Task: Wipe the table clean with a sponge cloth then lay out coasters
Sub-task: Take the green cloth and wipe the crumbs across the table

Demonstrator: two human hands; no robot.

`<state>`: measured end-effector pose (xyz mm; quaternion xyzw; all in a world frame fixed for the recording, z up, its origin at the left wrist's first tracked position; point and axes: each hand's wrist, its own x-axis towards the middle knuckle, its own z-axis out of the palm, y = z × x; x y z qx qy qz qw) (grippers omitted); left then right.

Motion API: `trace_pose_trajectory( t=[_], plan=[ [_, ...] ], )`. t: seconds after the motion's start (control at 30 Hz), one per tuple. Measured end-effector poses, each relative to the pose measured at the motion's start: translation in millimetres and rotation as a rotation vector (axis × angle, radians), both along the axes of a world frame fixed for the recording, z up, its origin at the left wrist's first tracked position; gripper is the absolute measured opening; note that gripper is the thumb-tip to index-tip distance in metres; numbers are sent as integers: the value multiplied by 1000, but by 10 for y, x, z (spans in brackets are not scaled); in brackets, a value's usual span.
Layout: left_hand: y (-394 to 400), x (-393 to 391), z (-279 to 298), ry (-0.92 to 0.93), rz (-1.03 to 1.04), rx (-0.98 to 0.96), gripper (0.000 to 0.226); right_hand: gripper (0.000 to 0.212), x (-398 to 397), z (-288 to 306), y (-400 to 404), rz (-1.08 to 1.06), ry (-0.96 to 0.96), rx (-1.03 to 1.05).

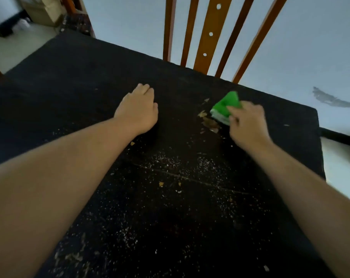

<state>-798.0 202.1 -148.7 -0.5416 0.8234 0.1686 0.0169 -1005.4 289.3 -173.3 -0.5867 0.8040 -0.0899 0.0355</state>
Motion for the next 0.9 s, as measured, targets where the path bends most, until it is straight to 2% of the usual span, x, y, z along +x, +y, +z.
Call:
trace_pose_trajectory(
  t=[0.13,0.2,0.27,0.33,0.4,0.5,0.6,0.77,0.83,0.9],
  plan=[
    [179,-133,-19,60,-16,51,48,31,448,10,544,300,-79,-116],
    [231,-158,-30,71,-18,68,47,27,464,123,692,382,-106,-120],
    [277,-222,-13,82,-20,60,47,28,276,246,622,342,-89,-217],
    [312,-332,-3,67,-38,50,48,29,-17,320,391,201,-35,-239],
    [332,-436,-39,-1,-73,63,52,33,-252,320,162,70,-21,-147],
    [330,-522,-123,-119,-111,101,54,34,-201,214,124,-42,21,32],
    [270,-498,-87,-172,-149,124,56,38,114,152,424,30,33,65],
    [241,-497,-38,-200,-180,153,57,35,600,157,952,295,-315,-19],
    [265,-504,-29,-208,-171,156,57,28,491,165,918,290,-287,-124],
    [302,-507,-25,-205,-153,157,57,33,186,191,775,171,-162,-268]
  ],
)
